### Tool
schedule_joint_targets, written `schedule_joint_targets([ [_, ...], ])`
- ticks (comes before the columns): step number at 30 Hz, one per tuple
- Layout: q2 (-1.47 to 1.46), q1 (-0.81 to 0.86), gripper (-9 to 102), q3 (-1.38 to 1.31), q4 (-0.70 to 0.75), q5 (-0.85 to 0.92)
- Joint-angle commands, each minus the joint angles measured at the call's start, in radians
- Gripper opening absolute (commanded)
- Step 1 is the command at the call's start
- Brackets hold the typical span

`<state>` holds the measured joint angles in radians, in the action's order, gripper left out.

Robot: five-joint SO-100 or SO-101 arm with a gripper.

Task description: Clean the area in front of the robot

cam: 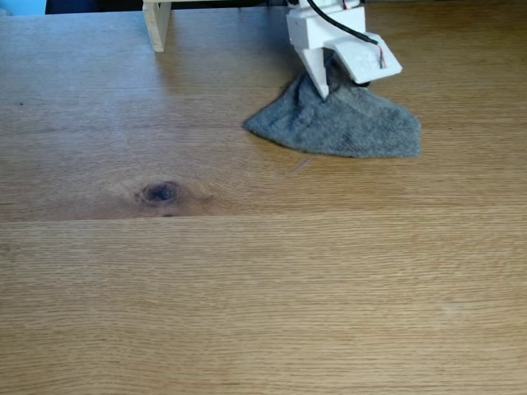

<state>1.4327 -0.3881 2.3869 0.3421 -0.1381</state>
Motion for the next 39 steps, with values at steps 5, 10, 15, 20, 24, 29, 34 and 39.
schedule_joint_targets([
  [5, -0.255, 0.029, 0, -0.018, -0.494, 0.117],
  [10, -0.413, 0.066, 0, -0.106, -0.557, 0.198],
  [15, -0.522, 0.190, 0, -0.325, -0.428, 0.216],
  [20, -0.591, 0.377, 0, -0.603, -0.256, 0.199],
  [24, -0.653, 0.500, 0, -0.822, -0.112, 0.196],
  [29, -0.704, 0.606, 0, -0.992, 0.092, 0.147],
  [34, -0.657, 0.583, 0, -1.002, 0.399, 0.041],
  [39, -0.528, 0.433, 0, -0.989, 0.696, -0.038],
])
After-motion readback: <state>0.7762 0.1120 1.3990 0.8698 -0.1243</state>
